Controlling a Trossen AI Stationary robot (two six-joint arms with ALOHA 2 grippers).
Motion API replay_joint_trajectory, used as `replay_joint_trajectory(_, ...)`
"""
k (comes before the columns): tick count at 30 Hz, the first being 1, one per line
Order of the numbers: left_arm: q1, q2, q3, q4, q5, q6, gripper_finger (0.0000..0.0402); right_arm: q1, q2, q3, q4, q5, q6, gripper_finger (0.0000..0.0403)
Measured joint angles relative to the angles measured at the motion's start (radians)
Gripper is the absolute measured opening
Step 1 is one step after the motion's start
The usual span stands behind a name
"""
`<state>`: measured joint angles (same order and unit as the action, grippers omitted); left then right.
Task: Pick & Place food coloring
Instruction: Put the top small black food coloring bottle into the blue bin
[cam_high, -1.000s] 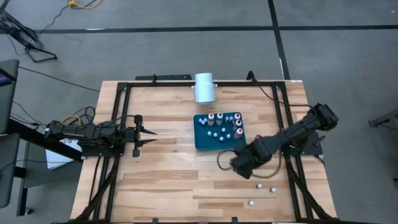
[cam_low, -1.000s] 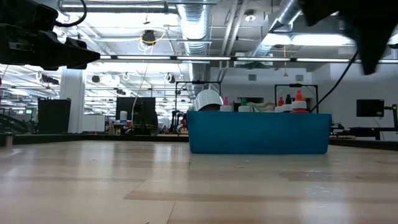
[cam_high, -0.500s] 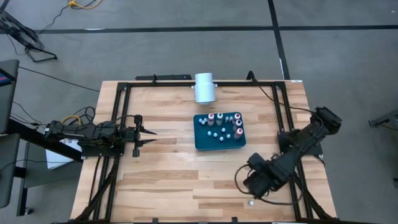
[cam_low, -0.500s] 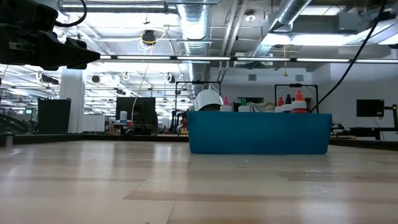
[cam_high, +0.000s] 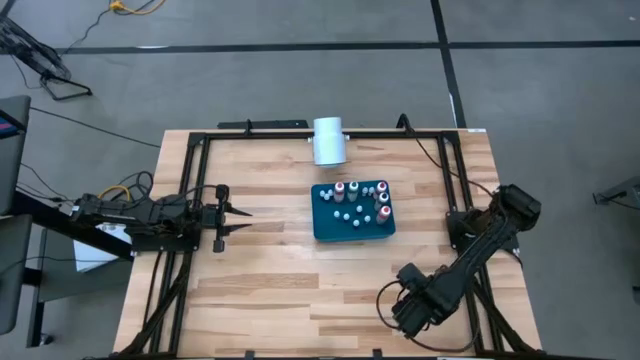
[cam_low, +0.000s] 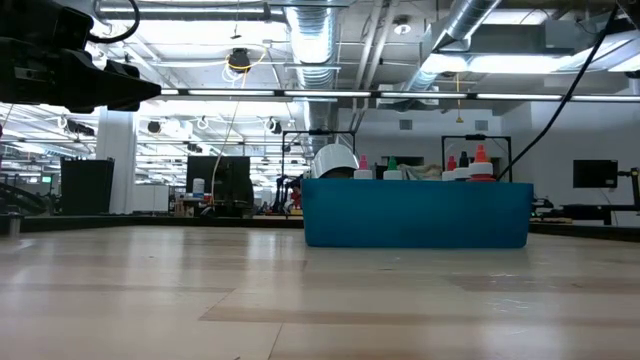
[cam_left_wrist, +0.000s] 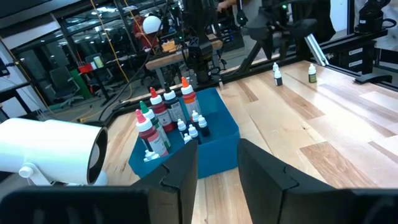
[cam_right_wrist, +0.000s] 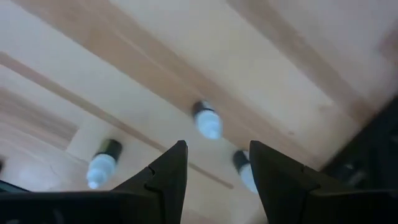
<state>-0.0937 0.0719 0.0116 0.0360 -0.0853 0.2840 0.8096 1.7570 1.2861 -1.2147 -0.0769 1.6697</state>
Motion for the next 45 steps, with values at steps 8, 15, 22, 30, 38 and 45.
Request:
replay_joint_trajectory(8,0.0,0.0,0.0,0.0,0.0,0.0,0.0105,0.002,0.048,0.0,0.021,-0.003,-0.02,0.0165)
replay_joint_trajectory(15,0.0,0.0,0.0,0.0,0.0,0.0,0.0105,-0.007,0.046,-0.005,-0.011,-0.003,-0.011,0.0171)
replay_joint_trajectory(22,0.0,0.0,0.0,0.0,0.0,0.0,0.0105,-0.007,0.046,-0.094,0.115,-0.071,-0.019,0.0169)
replay_joint_trajectory(30,0.0,0.0,0.0,0.0,0.0,0.0,0.0105,-0.013,0.046,-0.152,0.206,-0.058,-0.054,0.0169)
replay_joint_trajectory(38,0.0,0.0,0.0,0.0,0.0,0.0,0.0105,-0.02,0.046,-0.153,0.2,-0.025,-0.081,0.0164)
replay_joint_trajectory(45,0.0,0.0,0.0,0.0,0.0,0.0,0.0105,-0.022,0.046,-0.153,0.205,-0.028,-0.081,0.0112)
